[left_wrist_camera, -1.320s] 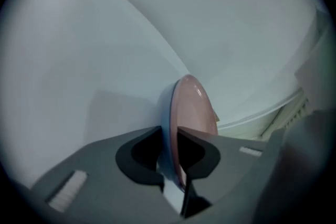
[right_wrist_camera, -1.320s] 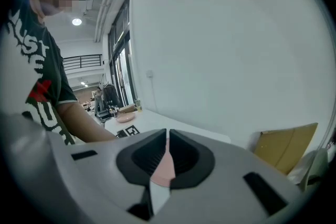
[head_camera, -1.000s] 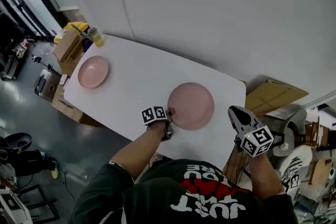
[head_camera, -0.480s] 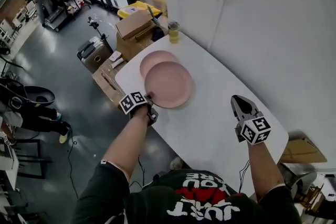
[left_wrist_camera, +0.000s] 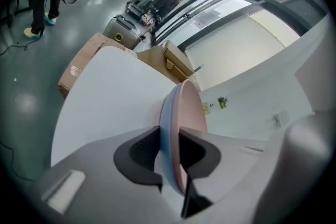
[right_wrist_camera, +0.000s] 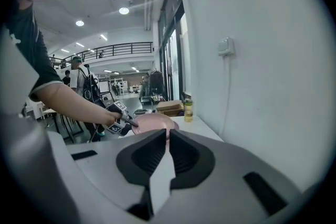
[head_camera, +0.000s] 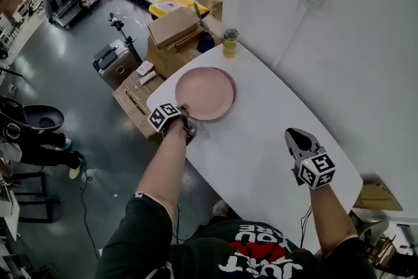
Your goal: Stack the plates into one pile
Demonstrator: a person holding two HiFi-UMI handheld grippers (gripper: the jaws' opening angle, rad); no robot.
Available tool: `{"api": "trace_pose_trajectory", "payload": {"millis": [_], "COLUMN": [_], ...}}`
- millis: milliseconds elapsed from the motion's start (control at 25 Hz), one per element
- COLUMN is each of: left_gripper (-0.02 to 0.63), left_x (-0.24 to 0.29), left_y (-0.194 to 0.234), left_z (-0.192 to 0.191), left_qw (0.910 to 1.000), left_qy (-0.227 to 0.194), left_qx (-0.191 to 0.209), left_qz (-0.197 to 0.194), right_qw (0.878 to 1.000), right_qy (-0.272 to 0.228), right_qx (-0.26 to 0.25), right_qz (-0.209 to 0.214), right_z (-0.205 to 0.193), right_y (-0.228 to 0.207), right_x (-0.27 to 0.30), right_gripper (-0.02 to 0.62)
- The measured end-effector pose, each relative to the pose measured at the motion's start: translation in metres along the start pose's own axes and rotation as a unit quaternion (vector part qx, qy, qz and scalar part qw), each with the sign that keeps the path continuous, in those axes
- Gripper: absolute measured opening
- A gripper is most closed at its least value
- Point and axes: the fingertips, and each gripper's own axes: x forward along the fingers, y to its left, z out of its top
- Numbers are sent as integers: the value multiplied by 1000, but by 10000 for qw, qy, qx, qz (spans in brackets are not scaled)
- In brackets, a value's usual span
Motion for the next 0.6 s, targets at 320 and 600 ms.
{"api": "trace_pose_trajectory", "payload": {"millis": [320, 600], "left_gripper": [115, 212], "left_x": [31, 14], "left_y": [-23, -21], "left_z": [-12, -21], "left_qw": [9951, 9711], "left_qy": [570, 1073], "left_qx": [788, 2130], "left_qz": [-196, 86], "right_qw": [9998, 9998], "right_qy": [180, 152], "right_qx": [55, 54], "right_qz": [-80, -127], "right_z": [-15, -16], "right_y": [1, 1], "right_x": [-4, -9], "right_gripper": [8, 8]}}
